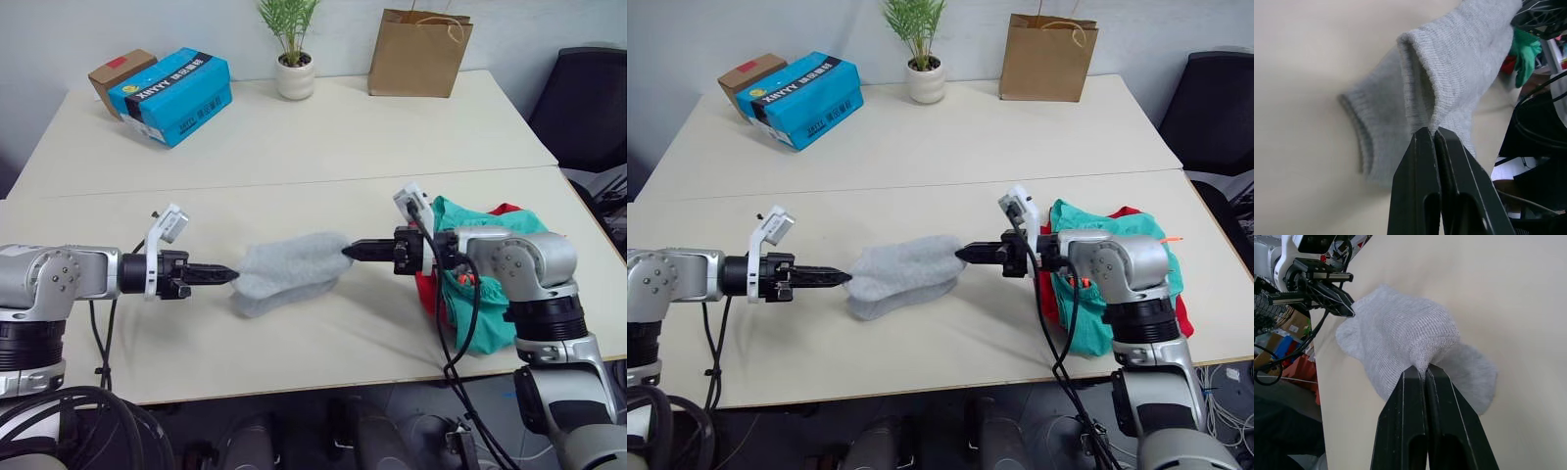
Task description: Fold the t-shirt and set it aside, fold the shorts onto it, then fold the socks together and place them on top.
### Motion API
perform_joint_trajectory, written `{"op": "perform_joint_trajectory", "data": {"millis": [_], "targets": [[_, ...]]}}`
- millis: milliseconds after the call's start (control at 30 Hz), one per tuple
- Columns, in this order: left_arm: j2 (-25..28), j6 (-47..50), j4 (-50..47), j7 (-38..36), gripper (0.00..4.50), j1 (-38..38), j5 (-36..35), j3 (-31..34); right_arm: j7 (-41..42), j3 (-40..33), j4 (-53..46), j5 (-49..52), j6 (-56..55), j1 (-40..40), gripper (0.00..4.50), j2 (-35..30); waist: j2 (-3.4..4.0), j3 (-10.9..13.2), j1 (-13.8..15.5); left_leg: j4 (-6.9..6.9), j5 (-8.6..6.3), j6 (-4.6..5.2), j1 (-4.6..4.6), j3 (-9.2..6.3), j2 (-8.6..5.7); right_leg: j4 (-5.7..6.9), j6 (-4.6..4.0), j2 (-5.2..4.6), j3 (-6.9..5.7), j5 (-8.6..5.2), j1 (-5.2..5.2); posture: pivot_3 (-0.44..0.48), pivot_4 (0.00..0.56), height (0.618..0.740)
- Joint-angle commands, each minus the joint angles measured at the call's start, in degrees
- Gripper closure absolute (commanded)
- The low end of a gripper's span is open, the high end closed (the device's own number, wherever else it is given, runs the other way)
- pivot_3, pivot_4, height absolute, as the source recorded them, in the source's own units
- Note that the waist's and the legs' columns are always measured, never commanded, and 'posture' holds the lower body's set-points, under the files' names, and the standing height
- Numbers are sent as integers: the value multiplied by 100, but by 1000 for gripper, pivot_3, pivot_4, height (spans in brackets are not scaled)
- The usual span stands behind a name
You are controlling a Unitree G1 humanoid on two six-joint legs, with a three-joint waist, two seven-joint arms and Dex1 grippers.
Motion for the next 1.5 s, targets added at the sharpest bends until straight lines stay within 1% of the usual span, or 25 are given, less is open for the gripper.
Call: {"op": "perform_joint_trajectory", "data": {"millis": [33,233,400,567,933,1067,1167,1233,1300,1367,1400,1433,1467,1500], "targets": [[138,-194,-78,-14,4481,181,102,-36,-92,83,-155,-83,-230,95,4500,110,0,0,8,1,0,0,0,0,0,0,0,0,0,0,0,0,150,740],[31,-302,-70,60,4481,315,144,-155,-111,331,33,-398,-512,248,4500,112,-2,-1,14,4,-1,3,-3,1,-2,-1,1,-2,2,1,0,0,150,740],[-97,-426,34,131,4481,235,215,-242,-103,390,150,-552,-637,271,4500,143,-3,-2,3,3,-1,2,-2,2,-1,0,1,-1,2,1,0,0,150,740],[-56,-513,12,119,4481,317,279,-287,-93,414,288,-678,-866,293,4500,282,-4,-2,-1,1,-1,2,-3,5,0,2,1,0,4,1,-5,0,150,740],[-53,-588,78,132,4481,369,373,-194,-64,470,396,-810,-992,242,4500,483,-4,-2,2,2,-1,2,-3,5,0,3,0,0,5,1,-6,0,150,740],[-157,-816,113,126,4481,439,407,-116,-51,392,552,-792,-1019,195,4500,563,-4,-2,1,2,-1,2,-3,6,-1,4,0,0,5,1,-6,0,150,740],[-170,-1026,114,139,4500,540,468,-76,-74,309,605,-916,-1490,216,3802,650,-4,-2,-4,2,-1,2,-3,7,0,5,0,0,6,1,-7,0,150,740],[-156,-1174,95,116,4036,582,515,-92,-76,304,661,-919,-1484,198,3160,651,-4,-2,-2,2,-1,2,-3,7,0,5,0,0,6,1,-7,0,150,740],[-172,-1387,25,95,3528,666,516,25,-3,326,661,-958,-1577,209,2500,558,-4,-2,3,3,-1,2,-3,6,0,5,0,0,5,1,-7,0,150,740],[-235,-1791,-86,77,2918,786,504,265,91,224,577,-991,-1772,269,1809,400,-4,-2,1,3,-1,3,-4,7,-1,5,0,-1,6,1,-7,0,150,740],[-258,-1953,-121,76,2550,826,507,350,148,176,541,-986,-1848,289,1362,338,-4,-2,7,3,-2,3,-4,7,-1,4,0,-2,6,1,-7,0,150,740],[-323,-2316,-171,61,2239,893,524,557,314,46,486,-917,-1957,309,1058,175,-4,-2,10,2,-2,3,-4,7,-1,4,0,-2,6,1,-7,0,150,740],[-379,-2645,-284,7,1981,978,500,785,512,-99,424,-812,-2044,309,1045,2,-4,-2,15,3,-2,4,-5,7,-1,3,0,-2,5,1,-7,0,150,740],[-463,-2902,-410,-28,1981,1035,433,982,615,-225,373,-714,-2090,291,1045,-103,-4,-2,17,3,-3,5,-6,7,-1,2,0,-2,5,1,-7,0,150,740]]}}
